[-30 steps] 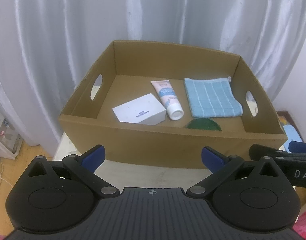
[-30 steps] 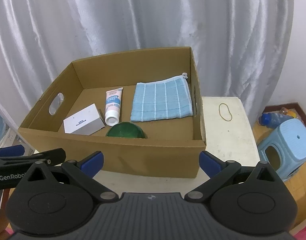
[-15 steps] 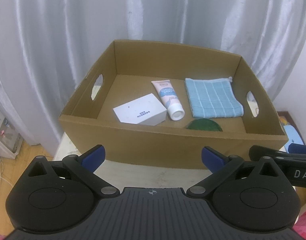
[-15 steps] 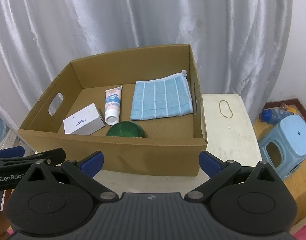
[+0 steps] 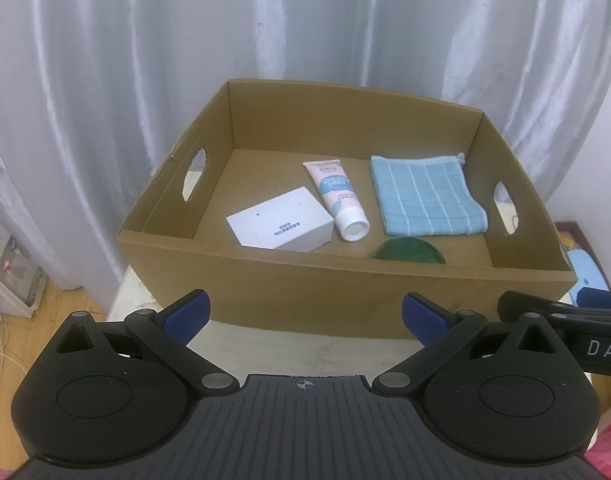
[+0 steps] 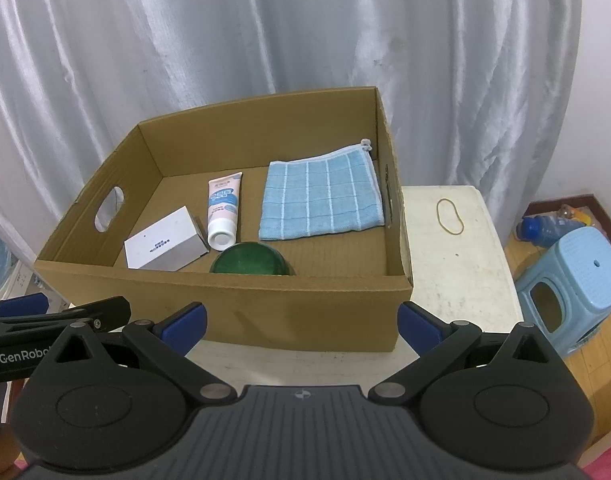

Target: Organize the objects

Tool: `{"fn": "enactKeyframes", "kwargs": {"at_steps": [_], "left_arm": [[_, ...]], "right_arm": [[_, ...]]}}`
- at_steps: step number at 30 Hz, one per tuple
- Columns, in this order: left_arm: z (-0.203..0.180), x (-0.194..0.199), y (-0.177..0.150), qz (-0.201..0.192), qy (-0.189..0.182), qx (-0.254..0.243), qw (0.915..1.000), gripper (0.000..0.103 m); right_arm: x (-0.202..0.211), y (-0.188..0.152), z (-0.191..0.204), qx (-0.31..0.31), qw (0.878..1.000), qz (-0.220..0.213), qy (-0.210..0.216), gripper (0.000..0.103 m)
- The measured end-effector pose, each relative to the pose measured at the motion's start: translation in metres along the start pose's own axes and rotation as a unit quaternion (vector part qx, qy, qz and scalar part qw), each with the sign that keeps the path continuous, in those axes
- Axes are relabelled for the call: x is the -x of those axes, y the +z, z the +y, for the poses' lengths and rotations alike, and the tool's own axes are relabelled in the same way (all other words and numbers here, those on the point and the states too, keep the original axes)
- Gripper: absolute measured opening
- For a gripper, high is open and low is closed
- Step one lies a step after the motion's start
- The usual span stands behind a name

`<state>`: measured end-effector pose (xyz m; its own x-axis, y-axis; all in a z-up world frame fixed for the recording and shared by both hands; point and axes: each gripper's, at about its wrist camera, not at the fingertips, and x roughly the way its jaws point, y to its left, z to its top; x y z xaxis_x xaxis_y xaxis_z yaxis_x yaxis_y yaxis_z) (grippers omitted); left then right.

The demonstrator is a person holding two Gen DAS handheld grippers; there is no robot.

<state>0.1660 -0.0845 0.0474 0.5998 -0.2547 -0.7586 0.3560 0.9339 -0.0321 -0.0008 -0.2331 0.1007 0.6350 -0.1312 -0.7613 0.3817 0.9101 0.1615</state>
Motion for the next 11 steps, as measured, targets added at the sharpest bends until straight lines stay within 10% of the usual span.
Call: {"fn": "enactKeyframes", "kwargs": {"at_steps": [11], "left_arm": [[-0.0003,0.0004,-0.0003,0.0,0.001,-0.002,1.0,0.103]], "right_arm": [[-0.0002,-0.0005,-0.0018,-0.001,1.0,0.0,0.0,0.103]]}}
